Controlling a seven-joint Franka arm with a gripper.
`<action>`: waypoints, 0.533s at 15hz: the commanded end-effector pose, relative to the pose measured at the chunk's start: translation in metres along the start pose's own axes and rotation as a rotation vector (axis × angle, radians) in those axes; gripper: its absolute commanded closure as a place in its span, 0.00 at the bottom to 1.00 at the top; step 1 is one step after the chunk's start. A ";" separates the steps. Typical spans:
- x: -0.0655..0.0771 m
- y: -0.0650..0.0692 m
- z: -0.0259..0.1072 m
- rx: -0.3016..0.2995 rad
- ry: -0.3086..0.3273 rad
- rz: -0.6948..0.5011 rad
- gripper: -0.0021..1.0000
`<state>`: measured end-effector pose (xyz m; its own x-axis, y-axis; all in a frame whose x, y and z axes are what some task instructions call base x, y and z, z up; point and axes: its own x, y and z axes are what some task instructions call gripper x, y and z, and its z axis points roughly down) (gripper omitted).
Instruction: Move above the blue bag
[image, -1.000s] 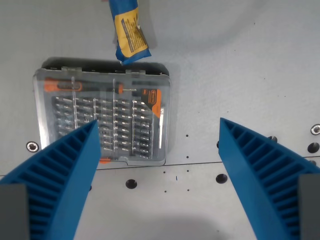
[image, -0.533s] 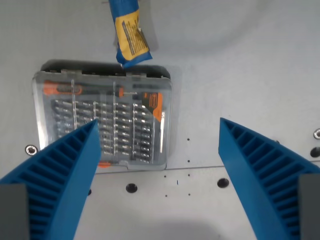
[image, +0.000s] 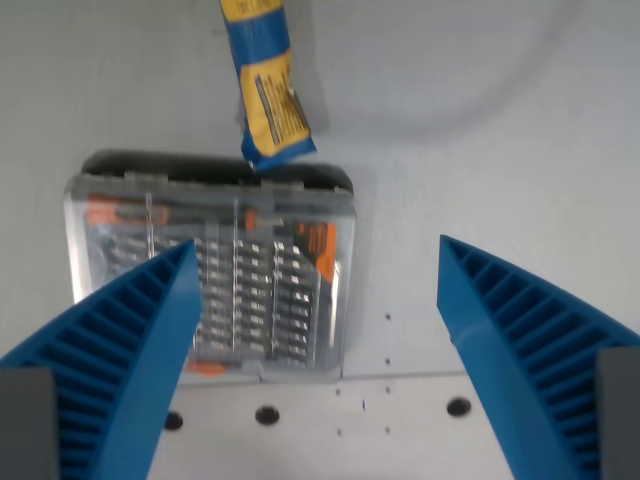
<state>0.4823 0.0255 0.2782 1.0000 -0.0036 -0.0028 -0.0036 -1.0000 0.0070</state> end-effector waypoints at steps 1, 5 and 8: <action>0.011 -0.005 0.008 -0.039 -0.001 -0.044 0.00; 0.023 -0.009 0.027 -0.052 -0.014 -0.060 0.00; 0.033 -0.013 0.043 -0.063 -0.022 -0.074 0.00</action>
<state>0.5048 0.0354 0.2349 0.9997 0.0229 0.0101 0.0228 -0.9997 0.0077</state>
